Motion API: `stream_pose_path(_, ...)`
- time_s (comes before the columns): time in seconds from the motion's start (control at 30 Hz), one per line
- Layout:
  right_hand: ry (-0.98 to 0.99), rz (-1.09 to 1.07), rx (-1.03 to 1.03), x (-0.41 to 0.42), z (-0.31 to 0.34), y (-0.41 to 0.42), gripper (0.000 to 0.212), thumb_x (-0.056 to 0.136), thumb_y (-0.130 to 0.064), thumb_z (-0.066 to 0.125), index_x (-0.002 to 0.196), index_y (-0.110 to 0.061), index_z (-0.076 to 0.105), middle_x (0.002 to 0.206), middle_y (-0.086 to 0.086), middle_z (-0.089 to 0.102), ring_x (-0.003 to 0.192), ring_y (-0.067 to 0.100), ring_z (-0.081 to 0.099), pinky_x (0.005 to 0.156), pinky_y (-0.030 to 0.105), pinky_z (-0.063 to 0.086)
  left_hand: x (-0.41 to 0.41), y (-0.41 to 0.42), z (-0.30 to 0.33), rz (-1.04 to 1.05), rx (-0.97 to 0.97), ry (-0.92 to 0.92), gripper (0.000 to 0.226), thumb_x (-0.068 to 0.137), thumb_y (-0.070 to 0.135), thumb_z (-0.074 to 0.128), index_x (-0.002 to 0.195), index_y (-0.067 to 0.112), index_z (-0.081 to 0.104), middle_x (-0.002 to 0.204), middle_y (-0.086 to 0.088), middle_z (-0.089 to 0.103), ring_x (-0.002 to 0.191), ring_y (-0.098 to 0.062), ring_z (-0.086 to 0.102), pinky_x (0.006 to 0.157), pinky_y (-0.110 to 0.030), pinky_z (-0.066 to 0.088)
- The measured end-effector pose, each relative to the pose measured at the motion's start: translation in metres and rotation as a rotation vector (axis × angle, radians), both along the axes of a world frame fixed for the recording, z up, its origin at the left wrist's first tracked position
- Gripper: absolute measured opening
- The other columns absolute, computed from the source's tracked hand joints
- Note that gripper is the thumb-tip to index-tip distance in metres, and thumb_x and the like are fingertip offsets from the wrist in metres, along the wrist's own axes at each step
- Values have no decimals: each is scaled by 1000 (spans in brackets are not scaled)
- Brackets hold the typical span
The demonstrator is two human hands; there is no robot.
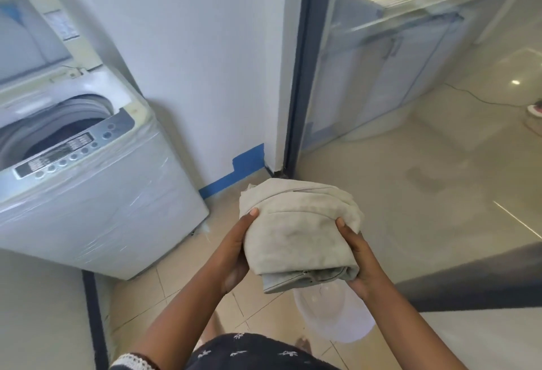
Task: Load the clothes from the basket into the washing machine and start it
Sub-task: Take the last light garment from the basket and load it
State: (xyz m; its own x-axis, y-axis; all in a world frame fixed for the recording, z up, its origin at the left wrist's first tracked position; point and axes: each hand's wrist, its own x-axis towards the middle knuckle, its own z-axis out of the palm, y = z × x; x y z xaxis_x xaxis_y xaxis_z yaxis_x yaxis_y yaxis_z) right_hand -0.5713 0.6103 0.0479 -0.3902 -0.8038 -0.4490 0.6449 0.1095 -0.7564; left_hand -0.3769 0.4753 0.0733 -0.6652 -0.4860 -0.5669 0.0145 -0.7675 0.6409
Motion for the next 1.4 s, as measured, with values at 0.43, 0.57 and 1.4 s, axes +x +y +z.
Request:
stream_pose_path(0.43,63,303,-3,143,-13,-198,66,87,-44,72,144,-22,47,141,12,57,129,33,55,107,58,42,178,-149,-2,243,-106,-88,52,96,57,46,135,25,56,127,-6,68,119,-26,64,110,-52,41)
stream_pose_path(0.57,75,380,-40,188,-13,-262,67,85,-44,74,144,-26,46,140,10,58,129,33,56,107,60,42,230,-188,6,334,-136,-110,52,94,59,47,133,26,58,123,-5,70,116,-24,66,103,-46,47)
stream_pose_path(1.4,-38,739,-152,331,16,-580,77,78,-35,82,144,-17,47,139,15,58,128,33,56,100,51,50,372,-396,44,793,-224,-85,49,86,45,57,125,17,64,120,-6,71,111,-19,68,94,-37,50)
